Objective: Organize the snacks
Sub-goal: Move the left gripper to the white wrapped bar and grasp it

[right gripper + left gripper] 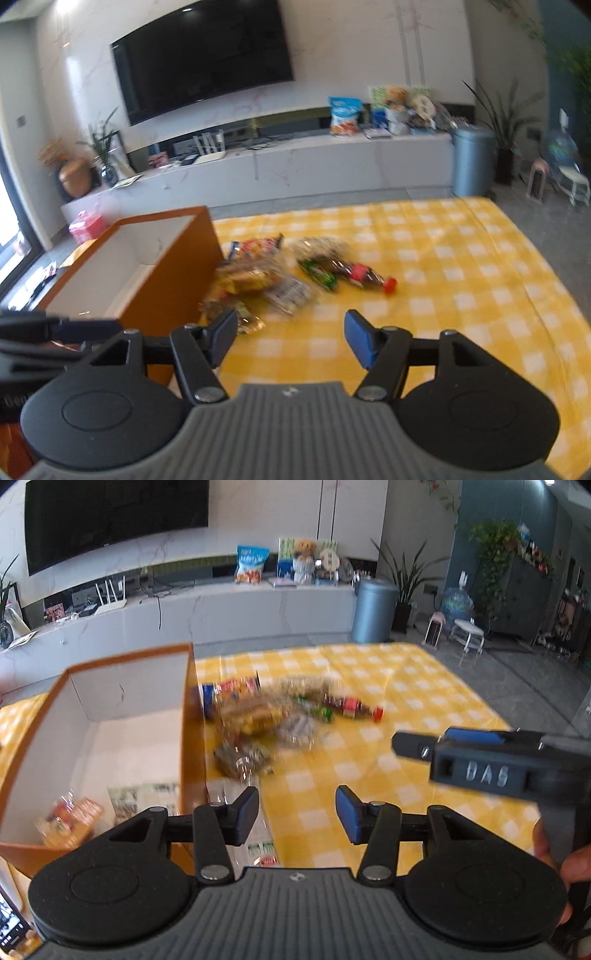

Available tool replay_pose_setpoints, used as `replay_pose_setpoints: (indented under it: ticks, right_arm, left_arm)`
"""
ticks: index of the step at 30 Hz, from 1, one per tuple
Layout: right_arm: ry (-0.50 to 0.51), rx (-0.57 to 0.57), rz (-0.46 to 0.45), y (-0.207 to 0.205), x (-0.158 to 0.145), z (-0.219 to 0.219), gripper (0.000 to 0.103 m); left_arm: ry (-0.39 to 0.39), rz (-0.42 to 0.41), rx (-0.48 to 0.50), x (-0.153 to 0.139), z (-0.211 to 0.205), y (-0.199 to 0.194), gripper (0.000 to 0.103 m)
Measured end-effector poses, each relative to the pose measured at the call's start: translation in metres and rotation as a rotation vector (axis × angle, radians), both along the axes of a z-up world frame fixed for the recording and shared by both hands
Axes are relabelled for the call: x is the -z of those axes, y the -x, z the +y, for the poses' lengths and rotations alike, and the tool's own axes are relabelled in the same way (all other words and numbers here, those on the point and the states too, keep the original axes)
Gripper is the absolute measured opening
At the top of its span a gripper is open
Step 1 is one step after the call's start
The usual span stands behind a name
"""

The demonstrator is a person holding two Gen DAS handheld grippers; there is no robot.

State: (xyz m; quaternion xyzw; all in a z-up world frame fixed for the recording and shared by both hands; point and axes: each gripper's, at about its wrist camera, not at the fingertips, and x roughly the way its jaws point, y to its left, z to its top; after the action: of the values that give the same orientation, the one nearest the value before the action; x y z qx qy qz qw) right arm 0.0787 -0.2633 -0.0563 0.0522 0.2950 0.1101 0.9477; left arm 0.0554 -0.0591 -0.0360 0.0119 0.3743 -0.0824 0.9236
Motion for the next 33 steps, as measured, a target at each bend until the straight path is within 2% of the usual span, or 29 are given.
replay_pose_setpoints:
  ticks: [6, 8, 12, 21, 29, 31, 32, 33]
  right_arm:
    - [-0.052, 0.066, 0.056, -0.010, 0.026, -0.016, 0.063]
    - [-0.072, 0.056, 0.071, -0.012, 0.030, -0.017, 0.063]
    - [-0.061, 0.027, 0.079, -0.015, 0.034, -0.013, 0.064]
    - [-0.080, 0.027, 0.146, -0.022, 0.044, -0.015, 0.064]
    - [-0.081, 0.015, 0.178, -0.026, 0.048, -0.013, 0.065]
    - [-0.084, 0.019, 0.184, -0.026, 0.049, -0.014, 0.065]
    - [-0.086, 0.020, 0.186, -0.027, 0.049, -0.014, 0.065]
    - [-0.087, 0.021, 0.189, -0.027, 0.049, -0.015, 0.065]
  left_arm:
    - [-0.091, 0.070, 0.009, 0.036, -0.015, -0.004, 0.059]
    - [-0.141, 0.085, 0.012, 0.047, -0.022, -0.006, 0.064]
    - [-0.205, 0.116, -0.011, 0.066, -0.029, -0.015, 0.064]
    - [-0.197, 0.151, -0.150, 0.091, -0.025, -0.026, 0.060]
    - [-0.237, 0.070, -0.196, 0.097, -0.033, -0.031, 0.060]
    - [-0.218, 0.062, -0.207, 0.097, -0.030, -0.031, 0.054]
    - [-0.234, 0.050, -0.222, 0.097, -0.029, -0.031, 0.040]
    - [-0.257, 0.038, -0.237, 0.097, -0.028, -0.030, 0.033]
